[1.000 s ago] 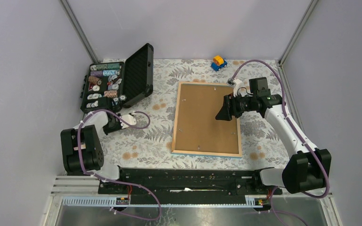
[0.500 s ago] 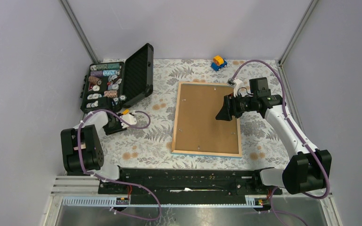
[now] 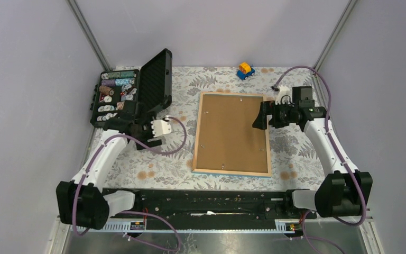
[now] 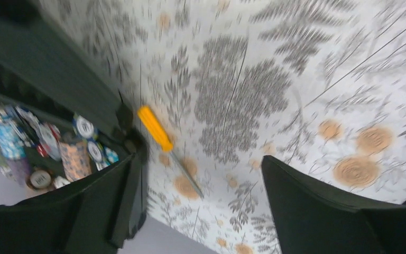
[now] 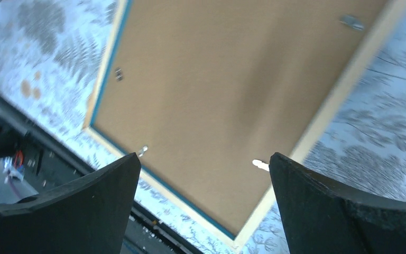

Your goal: Take the photo out of the frame

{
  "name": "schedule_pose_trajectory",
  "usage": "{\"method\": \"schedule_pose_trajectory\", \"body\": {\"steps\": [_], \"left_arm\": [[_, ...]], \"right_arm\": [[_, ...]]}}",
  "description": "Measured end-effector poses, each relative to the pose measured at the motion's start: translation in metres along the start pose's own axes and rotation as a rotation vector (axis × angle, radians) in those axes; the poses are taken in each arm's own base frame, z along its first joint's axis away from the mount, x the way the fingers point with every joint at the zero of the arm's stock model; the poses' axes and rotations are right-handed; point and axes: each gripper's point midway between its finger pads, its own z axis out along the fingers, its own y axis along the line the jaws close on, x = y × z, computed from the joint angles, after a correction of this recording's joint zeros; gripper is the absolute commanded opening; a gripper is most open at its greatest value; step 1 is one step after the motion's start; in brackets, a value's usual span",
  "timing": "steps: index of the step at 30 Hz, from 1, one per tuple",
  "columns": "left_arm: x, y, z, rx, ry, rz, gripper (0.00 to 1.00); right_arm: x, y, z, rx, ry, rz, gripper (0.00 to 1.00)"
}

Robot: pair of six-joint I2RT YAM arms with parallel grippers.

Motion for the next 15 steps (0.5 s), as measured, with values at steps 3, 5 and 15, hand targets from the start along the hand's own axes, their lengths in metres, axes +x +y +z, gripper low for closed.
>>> {"method": "schedule_pose_trajectory", "body": {"steps": [3,5,15], "left_arm": [[-0.042,-0.008,-0.008,0.012,-0.082,0.011,0.99],[-0.069,-0.010,-0.014,0.017,-0.128,0.003,0.99],[-0.219,0.058,-0.087,-0.146,-0.455,-0.192,0.99]], "right_arm": [[0.001,-0.036,-0.003,0.120,-0.001,0.088,0.94],[0.005,-0.061,-0.004,0.203,0.012,0.144,0.92],[0.023,-0.117,0.014,0.383,0.079,0.262,0.83]]}}
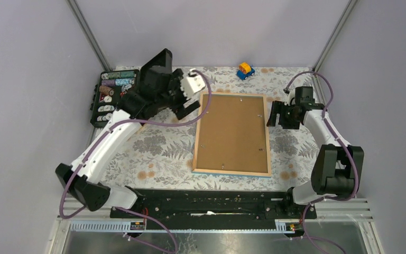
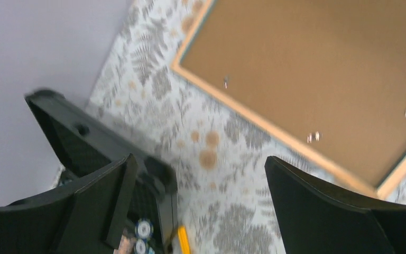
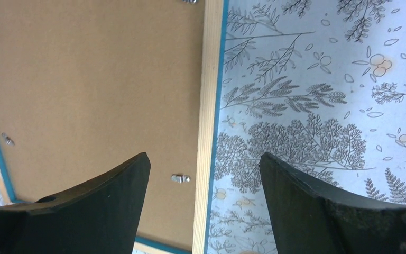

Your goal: Take the photo out of the frame

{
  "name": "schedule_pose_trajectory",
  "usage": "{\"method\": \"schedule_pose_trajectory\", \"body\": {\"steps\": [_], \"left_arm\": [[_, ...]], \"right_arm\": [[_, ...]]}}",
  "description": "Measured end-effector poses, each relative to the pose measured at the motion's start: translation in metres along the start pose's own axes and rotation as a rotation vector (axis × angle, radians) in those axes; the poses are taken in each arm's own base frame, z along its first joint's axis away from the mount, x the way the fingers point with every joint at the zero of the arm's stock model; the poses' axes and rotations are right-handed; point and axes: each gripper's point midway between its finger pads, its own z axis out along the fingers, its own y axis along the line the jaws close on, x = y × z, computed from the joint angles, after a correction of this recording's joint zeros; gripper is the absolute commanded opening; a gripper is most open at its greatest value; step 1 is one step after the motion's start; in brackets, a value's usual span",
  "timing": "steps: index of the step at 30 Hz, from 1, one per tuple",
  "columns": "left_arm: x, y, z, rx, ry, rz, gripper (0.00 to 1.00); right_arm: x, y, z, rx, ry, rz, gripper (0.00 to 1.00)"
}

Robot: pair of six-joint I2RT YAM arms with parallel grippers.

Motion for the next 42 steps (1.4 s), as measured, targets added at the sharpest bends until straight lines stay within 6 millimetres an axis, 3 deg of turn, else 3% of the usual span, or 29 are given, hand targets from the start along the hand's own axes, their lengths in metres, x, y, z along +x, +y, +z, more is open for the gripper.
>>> {"method": "schedule_pose_trajectory", "body": {"steps": [4,7,13,17,20,25,31,34,40,42], "left_arm": [[-0.048,-0.002,0.024,-0.012,-0.052,-0.041,0.99],[-0.068,-0.022,0.053,0.010,-0.058,-0.051,0.99],[-0.086,-0.082,0.090,0.066,-0.086,0.004,0.99],[-0.105,-0.151,0.106,0.170,-0.134,0.079,0.99],[-0.100,-0.184,0.124,0.224,-0.128,0.086,0.99],[-0.069,-0.220,0.151,0.319,-0.075,0.058,0.99],[-0.040,-0.270,0.158,0.440,-0.054,0.083,0.99],[-0.041,-0.294,0.161,0.508,-0.069,0.082,0.99],[-0.042,-0.315,0.164,0.508,-0.072,0.112,0.99],[-0.042,-0.325,0.163,0.483,-0.067,0.152,0.99]], "right_arm": [[-0.003,-0.004,0.015,0.038,-0.004,-0.004,0.78],[-0.002,-0.004,0.028,0.058,0.007,-0.013,0.72],[0.014,-0.012,0.058,0.102,0.087,-0.010,0.61],[0.018,-0.012,0.073,0.115,0.122,-0.012,0.57],[0.014,-0.012,0.078,0.121,0.118,-0.011,0.57],[0.007,-0.007,0.081,0.133,0.098,-0.026,0.52],[0.011,-0.001,0.089,0.127,0.113,-0.039,0.45],[0.015,-0.004,0.094,0.137,0.131,-0.036,0.36],[0.010,-0.009,0.090,0.178,0.142,-0.033,0.00],[0.009,-0.008,0.088,0.182,0.150,-0.028,0.00]]}}
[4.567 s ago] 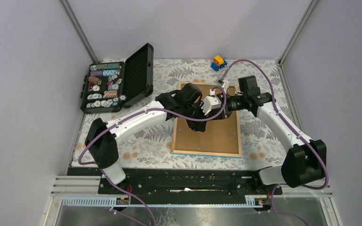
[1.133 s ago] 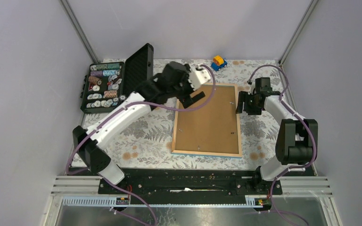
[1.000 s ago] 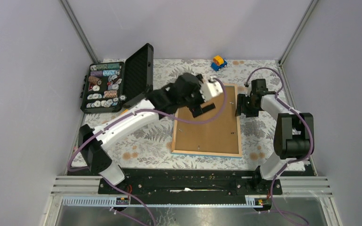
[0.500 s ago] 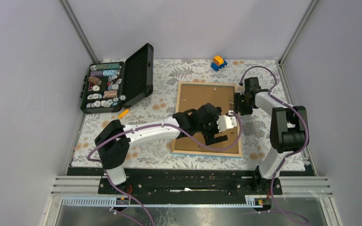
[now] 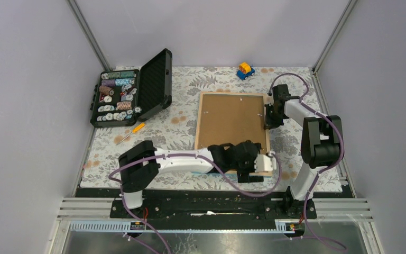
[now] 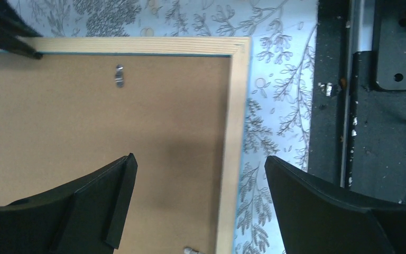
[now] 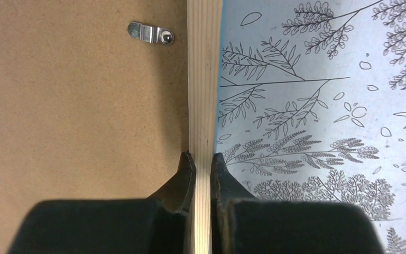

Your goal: Take the photo out of the frame

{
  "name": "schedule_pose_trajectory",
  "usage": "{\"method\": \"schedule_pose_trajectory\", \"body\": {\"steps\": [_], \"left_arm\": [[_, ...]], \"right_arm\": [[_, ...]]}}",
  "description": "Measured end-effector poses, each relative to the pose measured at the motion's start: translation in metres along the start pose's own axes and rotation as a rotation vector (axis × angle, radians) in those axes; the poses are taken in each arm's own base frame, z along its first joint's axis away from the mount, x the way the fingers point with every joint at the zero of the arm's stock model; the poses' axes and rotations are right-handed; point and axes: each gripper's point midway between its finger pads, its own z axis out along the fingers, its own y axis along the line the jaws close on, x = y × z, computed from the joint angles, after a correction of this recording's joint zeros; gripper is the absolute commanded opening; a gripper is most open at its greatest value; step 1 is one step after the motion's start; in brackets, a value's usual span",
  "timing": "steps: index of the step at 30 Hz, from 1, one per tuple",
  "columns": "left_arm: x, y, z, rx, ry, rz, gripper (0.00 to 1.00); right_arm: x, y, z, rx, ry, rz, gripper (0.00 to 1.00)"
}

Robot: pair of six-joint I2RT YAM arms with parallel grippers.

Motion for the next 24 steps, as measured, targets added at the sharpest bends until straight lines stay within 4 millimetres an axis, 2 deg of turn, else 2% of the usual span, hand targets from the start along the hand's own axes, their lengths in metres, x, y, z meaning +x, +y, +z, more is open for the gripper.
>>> {"method": "schedule_pose_trajectory", "body": {"steps": [3,6,8,17,21,24], "left_arm": [[0.004,-0.021,0.006,-0.043,0.017,0.091,0.99],[0.021,-0.041,0.008,-0.083,0.071,0.171,0.99],[0.026,-0.045,0.009,-0.123,0.085,0.215,0.99],[0.024,-0.018,0.018,-0.394,0.093,0.336,0.99],[0.036,-0.014,0.027,-0.473,0.124,0.388,0.99],[0.035,-0.011,0.026,-0.532,0.120,0.403,0.99]], "right_arm": [[-0.006,0.002,-0.009,0.002,0.007,0.001,0.00],[-0.013,0.003,-0.017,0.004,0.003,0.003,0.00],[-0.015,0.003,-0.019,0.005,0.006,0.008,0.00],[-0.008,0.004,-0.025,0.006,0.033,0.029,0.00],[-0.008,0.005,-0.031,0.005,0.032,0.033,0.00],[-0.009,0.007,-0.036,-0.001,0.034,0.034,0.00]]}}
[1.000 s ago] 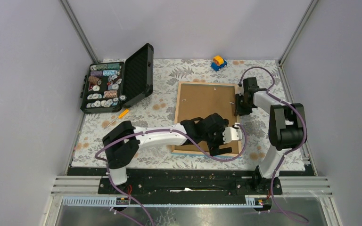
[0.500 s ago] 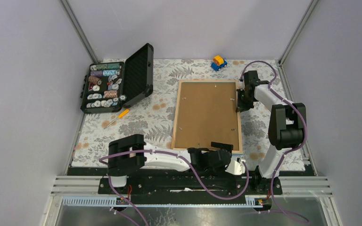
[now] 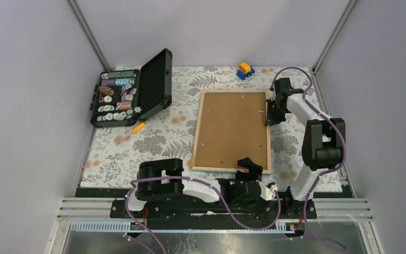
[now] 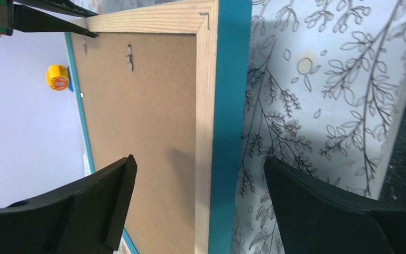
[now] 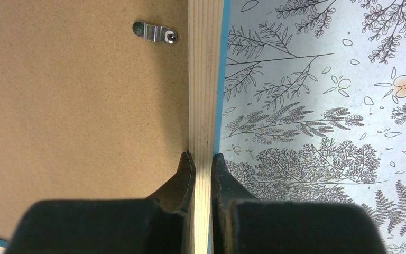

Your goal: Take the photo out of the frame

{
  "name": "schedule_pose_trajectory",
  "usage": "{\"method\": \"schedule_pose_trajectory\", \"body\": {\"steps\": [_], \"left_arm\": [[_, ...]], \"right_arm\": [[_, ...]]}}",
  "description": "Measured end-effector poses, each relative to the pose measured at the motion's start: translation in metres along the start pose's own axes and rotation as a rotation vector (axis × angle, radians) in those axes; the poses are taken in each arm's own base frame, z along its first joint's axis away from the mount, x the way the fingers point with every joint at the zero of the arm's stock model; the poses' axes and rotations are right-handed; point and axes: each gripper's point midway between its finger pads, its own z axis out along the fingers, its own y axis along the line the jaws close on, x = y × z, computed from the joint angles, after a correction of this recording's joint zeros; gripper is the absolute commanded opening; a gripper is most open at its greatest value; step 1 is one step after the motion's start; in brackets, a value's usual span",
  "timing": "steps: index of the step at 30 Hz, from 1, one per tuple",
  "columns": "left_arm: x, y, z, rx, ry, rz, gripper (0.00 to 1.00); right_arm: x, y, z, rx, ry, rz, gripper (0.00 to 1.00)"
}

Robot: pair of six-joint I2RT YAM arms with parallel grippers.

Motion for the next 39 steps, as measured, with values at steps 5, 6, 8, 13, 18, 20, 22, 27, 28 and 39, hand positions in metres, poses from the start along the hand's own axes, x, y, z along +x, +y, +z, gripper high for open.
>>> {"method": "schedule_pose_trajectory", "body": {"steps": [5,6,8,13,18,20,22,27,28,39], "left_arm": [[0.000,0.003,0.005,-0.067,0.007,0.003,0.91],[0.000,0.004,0.006,-0.075,0.007,0.004,0.87],[0.002,0.004,0.007,-0.087,0.014,0.011,0.82],[0.009,0.006,0.009,-0.120,0.046,0.036,0.48],[0.013,0.010,0.006,-0.152,0.066,0.064,0.30],[0.016,0.013,0.004,-0.171,0.081,0.097,0.28],[0.018,0.014,0.003,-0.177,0.087,0.100,0.25],[0.019,0.016,0.003,-0.192,0.096,0.096,0.18],[0.019,0.017,0.003,-0.195,0.097,0.095,0.18],[0.021,0.017,0.002,-0.202,0.101,0.077,0.19]], "right_arm": [[0.001,0.004,-0.002,-0.021,0.006,0.001,0.01],[0.001,0.005,-0.002,-0.027,0.009,0.000,0.02],[0.002,0.007,-0.003,-0.040,0.014,0.000,0.04],[0.004,0.012,-0.006,-0.065,0.019,-0.002,0.13],[0.000,0.021,-0.013,-0.136,-0.001,0.000,0.55],[-0.003,0.026,-0.020,-0.188,-0.011,0.014,0.66],[-0.005,0.031,-0.028,-0.253,-0.022,0.032,0.77],[-0.007,0.014,-0.039,-0.353,-0.045,0.124,0.96],[-0.005,0.009,-0.038,-0.368,-0.047,0.146,0.97],[0.037,0.035,-0.017,-0.702,0.064,0.268,0.98]]}}
